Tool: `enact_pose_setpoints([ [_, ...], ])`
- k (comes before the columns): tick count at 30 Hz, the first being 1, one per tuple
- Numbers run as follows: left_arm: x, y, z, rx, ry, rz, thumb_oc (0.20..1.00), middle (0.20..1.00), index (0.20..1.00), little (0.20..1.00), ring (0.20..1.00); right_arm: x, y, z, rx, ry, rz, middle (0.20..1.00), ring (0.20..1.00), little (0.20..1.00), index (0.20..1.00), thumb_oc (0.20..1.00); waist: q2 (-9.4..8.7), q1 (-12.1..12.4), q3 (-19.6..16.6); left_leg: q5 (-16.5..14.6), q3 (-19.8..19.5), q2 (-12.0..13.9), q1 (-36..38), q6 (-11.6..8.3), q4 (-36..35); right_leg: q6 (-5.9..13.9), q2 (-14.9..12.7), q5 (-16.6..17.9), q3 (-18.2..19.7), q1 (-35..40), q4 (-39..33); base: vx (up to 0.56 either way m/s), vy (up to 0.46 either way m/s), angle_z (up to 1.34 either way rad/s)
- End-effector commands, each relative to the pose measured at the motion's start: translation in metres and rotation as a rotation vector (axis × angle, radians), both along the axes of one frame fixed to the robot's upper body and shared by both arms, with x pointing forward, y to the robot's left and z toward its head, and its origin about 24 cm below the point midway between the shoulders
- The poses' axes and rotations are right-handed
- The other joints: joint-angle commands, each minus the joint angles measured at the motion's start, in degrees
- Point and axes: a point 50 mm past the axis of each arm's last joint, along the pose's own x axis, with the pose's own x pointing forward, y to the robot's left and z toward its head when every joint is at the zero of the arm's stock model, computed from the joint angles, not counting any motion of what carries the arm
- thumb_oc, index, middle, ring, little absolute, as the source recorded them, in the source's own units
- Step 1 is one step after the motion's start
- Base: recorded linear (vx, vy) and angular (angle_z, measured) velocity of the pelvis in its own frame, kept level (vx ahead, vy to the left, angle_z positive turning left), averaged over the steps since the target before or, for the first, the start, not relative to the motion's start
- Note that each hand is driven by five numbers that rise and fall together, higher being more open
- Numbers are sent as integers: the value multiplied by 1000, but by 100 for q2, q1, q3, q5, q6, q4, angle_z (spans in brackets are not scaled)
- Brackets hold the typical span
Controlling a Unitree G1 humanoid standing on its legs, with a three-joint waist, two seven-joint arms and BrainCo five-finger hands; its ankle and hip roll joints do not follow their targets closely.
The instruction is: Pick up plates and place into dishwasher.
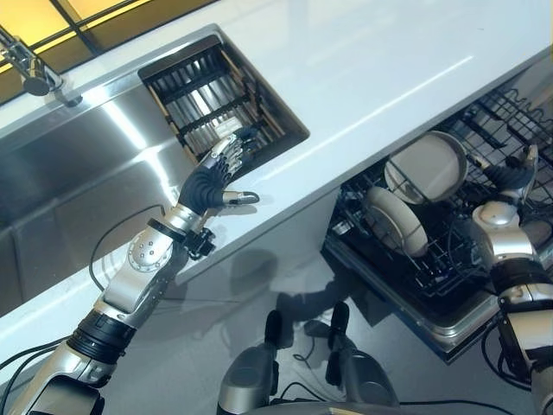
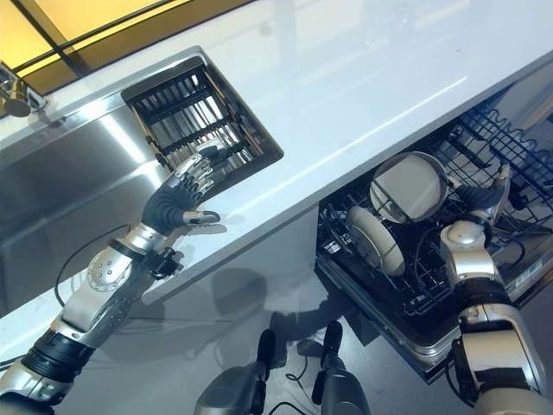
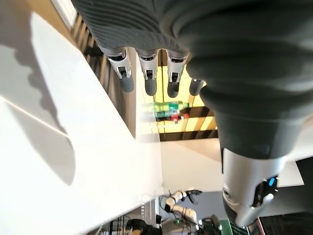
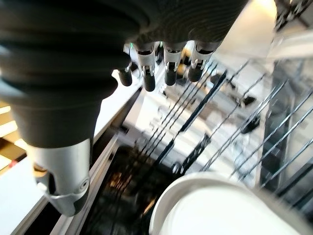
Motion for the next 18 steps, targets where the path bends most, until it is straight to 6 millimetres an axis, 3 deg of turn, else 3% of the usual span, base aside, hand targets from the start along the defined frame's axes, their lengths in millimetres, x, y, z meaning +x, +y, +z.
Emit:
enact_pose_setpoints([
  [1,-11,-13,-3,-51,-42,-44,1000,1000,1000,1000,1000,-7,5,11,-74,-129,-28,1000,1000,1000,1000,1000,10,-83,-362,-607,500,-166,-487,273,611,25,148,-1066,-21,63,801,16,47,-9],
  [3,-10,-15,-2,-58,-37,-48,1000,1000,1000,1000,1000,-8,4,7,-49,-113,-24,1000,1000,1000,1000,1000,2,-77,-314,-736,501,-163,-623,304,1022,-34,100,-1258,-80,-22,1222,-13,51,-15],
  [7,-9,-16,-2,-72,-18,-83,1000,1000,1000,1000,1000,-14,-8,-17,101,-43,-15,1000,1000,1000,1000,1000,-90,-19,-6,-1505,622,-114,-1146,444,2715,-239,-184,-1863,-350,-321,2690,19,28,-3],
  [10,-7,-21,-5,-78,1,-91,1000,1000,1000,1000,1000,-14,-13,-30,191,-13,-3,1000,1000,1000,1000,1000,-61,38,170,-2015,561,-170,-1607,596,3733,-364,-362,-2279,-357,-672,3719,-14,17,3],
  [18,0,-23,-11,-68,34,-60,1000,1000,1000,1000,1000,-9,-31,-33,352,58,-29,1000,1000,1000,1000,1000,110,173,371,-2438,442,-299,-2307,742,4921,-506,-618,-2873,-246,-1472,5274,-7,32,4],
])
